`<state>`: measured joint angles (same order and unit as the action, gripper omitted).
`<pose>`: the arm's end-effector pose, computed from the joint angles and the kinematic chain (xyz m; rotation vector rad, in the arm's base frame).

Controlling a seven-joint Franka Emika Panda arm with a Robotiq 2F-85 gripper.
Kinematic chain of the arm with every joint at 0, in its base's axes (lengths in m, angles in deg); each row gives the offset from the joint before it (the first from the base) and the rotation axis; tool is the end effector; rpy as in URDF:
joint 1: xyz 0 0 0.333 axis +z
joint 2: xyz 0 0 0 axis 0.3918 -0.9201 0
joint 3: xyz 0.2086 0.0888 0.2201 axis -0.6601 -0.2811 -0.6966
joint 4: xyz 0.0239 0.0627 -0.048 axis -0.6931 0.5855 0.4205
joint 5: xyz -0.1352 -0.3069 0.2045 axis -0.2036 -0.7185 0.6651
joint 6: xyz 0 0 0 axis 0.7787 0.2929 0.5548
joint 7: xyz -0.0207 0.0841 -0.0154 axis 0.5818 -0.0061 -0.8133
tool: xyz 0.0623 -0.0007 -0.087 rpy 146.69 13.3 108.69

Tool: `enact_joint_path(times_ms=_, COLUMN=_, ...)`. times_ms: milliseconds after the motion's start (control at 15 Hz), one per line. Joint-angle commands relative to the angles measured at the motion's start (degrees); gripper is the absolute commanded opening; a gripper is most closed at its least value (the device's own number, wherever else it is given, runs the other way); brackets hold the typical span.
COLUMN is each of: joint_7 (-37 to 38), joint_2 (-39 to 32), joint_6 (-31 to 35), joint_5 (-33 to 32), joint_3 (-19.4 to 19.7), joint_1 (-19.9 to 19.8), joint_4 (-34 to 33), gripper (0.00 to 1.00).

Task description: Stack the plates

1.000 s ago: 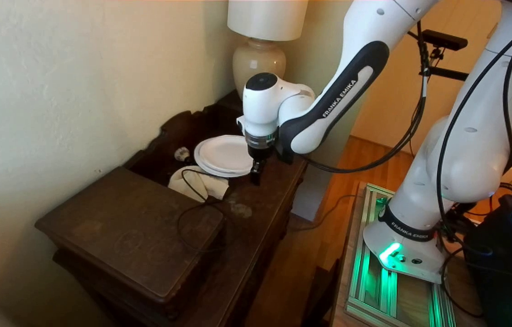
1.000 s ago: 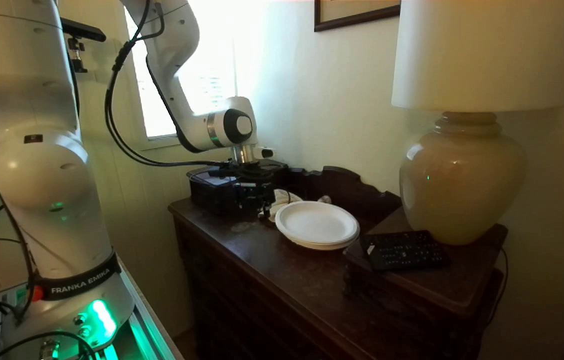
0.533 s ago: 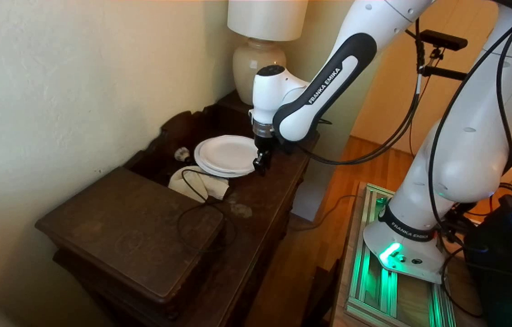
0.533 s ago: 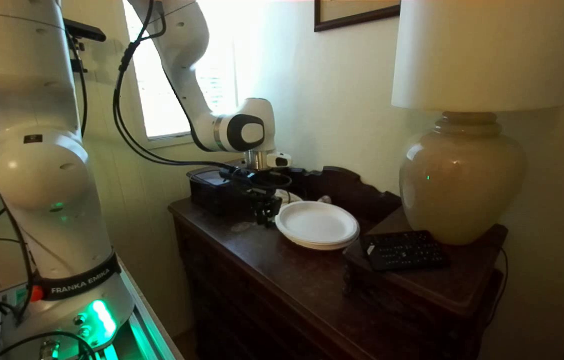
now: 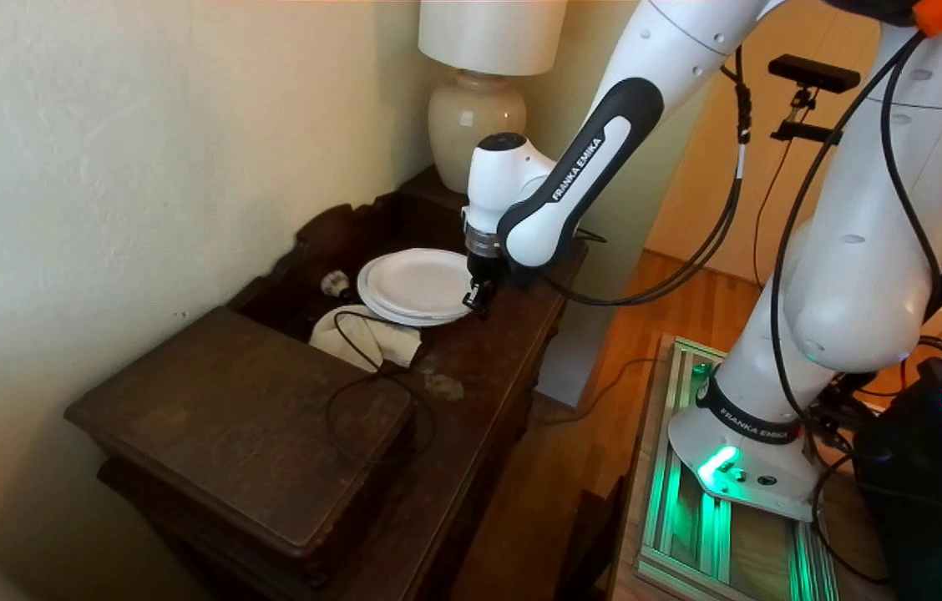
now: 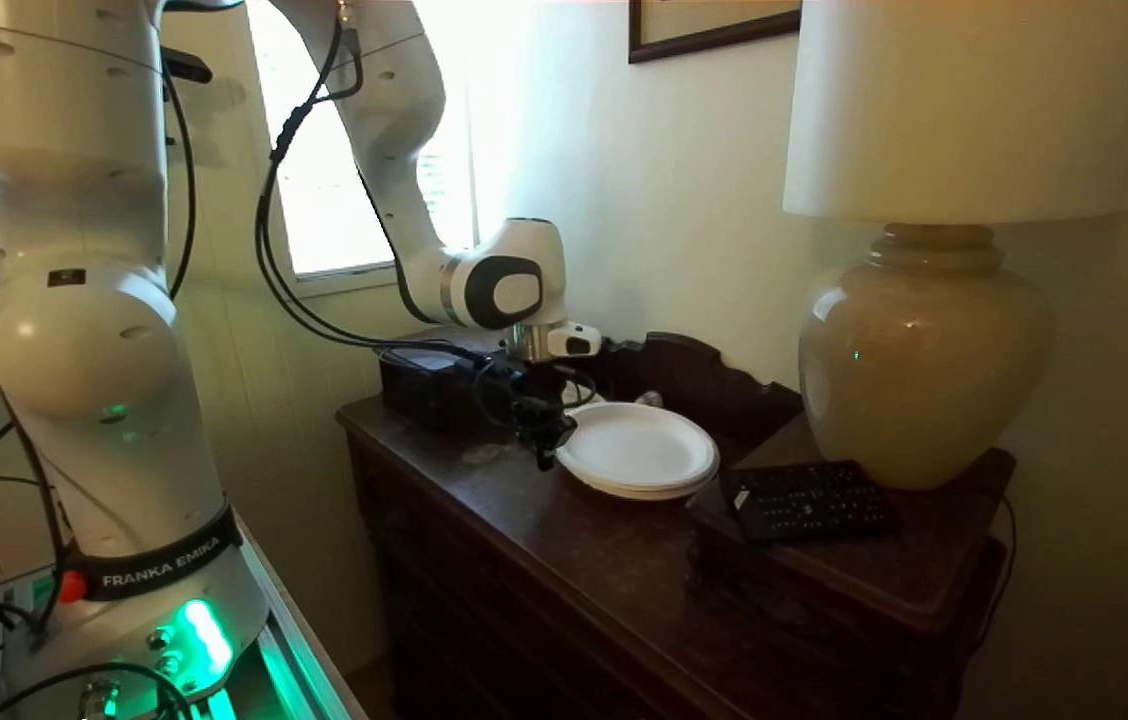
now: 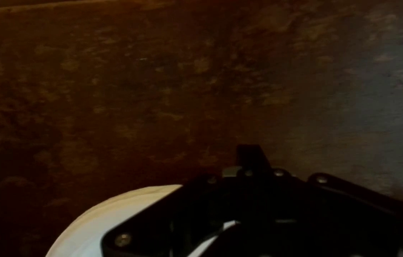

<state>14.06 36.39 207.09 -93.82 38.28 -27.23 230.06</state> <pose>0.4476 -0.0438 0.2051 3.0554 -0.1100 0.0331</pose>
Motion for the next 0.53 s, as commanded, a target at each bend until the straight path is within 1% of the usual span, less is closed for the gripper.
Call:
enact_joint_path(times_ms=0, joint_7=0.8, joint_2=-3.8, joint_6=4.3, joint_5=-0.5, joint_3=2.5, joint_1=1.4, joint_4=-2.2, gripper=0.02)
enact_joint_path(times_ms=67, joint_7=0.6, joint_2=-4.2, joint_6=5.5, joint_5=-0.6, joint_3=3.1, joint_1=1.7, joint_4=-2.6, gripper=0.04)
enact_joint_path(times_ms=267, joint_7=0.4, joint_2=-5.4, joint_6=8.3, joint_5=-0.7, joint_3=4.5, joint_1=2.8, joint_4=-3.4, gripper=0.03)
enact_joint_path(times_ms=467, joint_7=-1.4, joint_2=-5.3, joint_6=8.5, joint_5=0.5, joint_3=3.9, joint_1=3.3, joint_4=-3.2, gripper=0.03)
